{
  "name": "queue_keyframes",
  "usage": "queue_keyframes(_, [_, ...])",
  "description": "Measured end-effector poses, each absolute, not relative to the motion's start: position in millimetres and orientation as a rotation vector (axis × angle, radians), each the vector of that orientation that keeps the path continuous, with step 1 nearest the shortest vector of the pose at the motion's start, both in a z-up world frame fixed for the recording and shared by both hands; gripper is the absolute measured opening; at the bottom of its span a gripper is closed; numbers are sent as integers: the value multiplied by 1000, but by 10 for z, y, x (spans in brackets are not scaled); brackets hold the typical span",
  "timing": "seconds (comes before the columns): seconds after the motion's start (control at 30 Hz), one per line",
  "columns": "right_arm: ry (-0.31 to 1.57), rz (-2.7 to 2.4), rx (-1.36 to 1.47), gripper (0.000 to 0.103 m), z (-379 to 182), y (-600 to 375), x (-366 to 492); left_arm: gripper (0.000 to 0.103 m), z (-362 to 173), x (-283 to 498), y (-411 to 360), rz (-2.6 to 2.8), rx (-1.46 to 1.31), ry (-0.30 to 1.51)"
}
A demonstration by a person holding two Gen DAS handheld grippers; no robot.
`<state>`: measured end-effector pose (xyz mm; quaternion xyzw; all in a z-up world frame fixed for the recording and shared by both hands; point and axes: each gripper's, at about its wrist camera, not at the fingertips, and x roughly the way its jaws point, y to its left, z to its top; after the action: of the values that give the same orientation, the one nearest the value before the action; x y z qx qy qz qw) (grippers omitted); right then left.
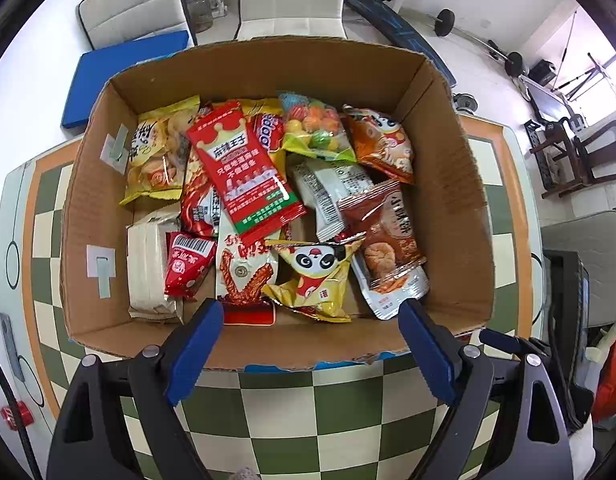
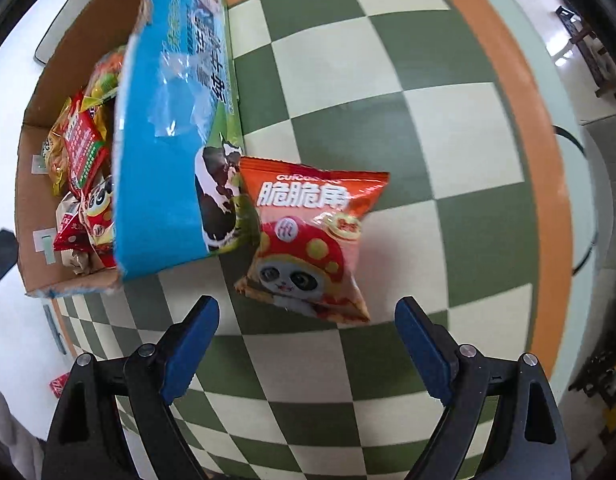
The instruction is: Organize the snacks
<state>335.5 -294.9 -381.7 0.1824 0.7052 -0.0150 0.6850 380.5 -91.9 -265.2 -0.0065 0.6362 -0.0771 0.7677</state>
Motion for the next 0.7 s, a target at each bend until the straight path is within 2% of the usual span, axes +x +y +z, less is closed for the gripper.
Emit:
queue_keyframes(0.17, [1589, -25, 378, 88, -3998, -2894, 3451, 89, -2687, 3736, -934, -181, 2, 1392])
queue_keyframes(0.23, [1596, -30, 369, 71, -4053, -2904, 3438, 89, -2706, 3692, -952, -188, 9, 1401])
queue_keyframes(0.6, [1669, -17, 303, 67, -4111, -3051, 3000, 90, -2707, 3411, -1080, -192, 83, 1379])
queue_keyframes(0.67, [1696, -4, 291, 68, -4109, -3065, 2937, 90, -2707, 3396, -1072, -200, 72, 1383])
queue_keyframes(0.7, [1699, -5, 286, 72, -4100, -3071, 2922, 90, -2707, 3386, -1063, -196, 71, 1383])
